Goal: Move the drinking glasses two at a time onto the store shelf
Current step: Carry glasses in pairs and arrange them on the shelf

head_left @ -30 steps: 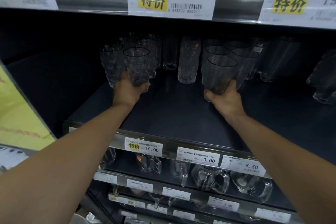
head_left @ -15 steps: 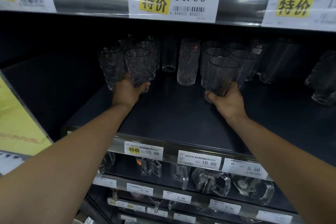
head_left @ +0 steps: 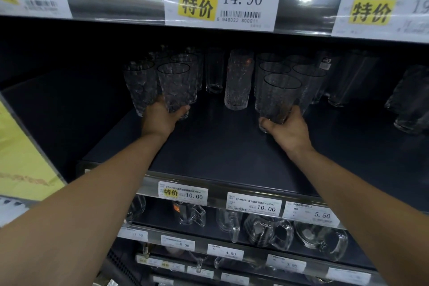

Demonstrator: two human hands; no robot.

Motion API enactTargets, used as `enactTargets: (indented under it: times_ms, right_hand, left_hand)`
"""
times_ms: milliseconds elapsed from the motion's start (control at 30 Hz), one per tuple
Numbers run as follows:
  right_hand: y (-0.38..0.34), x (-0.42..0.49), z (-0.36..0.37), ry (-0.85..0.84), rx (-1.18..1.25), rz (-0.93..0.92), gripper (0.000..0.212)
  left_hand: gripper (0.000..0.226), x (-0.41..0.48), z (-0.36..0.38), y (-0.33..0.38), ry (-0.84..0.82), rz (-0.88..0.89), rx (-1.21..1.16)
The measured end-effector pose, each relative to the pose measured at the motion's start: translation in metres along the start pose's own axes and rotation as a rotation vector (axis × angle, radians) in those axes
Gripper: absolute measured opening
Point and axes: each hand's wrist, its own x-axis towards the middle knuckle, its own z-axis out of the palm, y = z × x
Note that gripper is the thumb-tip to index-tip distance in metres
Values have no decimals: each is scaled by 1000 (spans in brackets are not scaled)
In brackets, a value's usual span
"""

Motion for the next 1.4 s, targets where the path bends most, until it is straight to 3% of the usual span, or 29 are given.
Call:
enactTargets:
  times_ms: [200, 567, 1400]
  right_hand:
    - [-1, -2, 0, -22, 7, -7, 60]
    - [0, -1, 1, -26, 23, -15, 68]
    - [-2, -3, 0, -25, 12, -16, 67]
  left_hand:
    - [60, -1, 0, 2, 1, 3, -14]
    - [60, 3, 1, -4, -25, -69, -39]
    - [62, 1, 0, -1, -31, -37, 1]
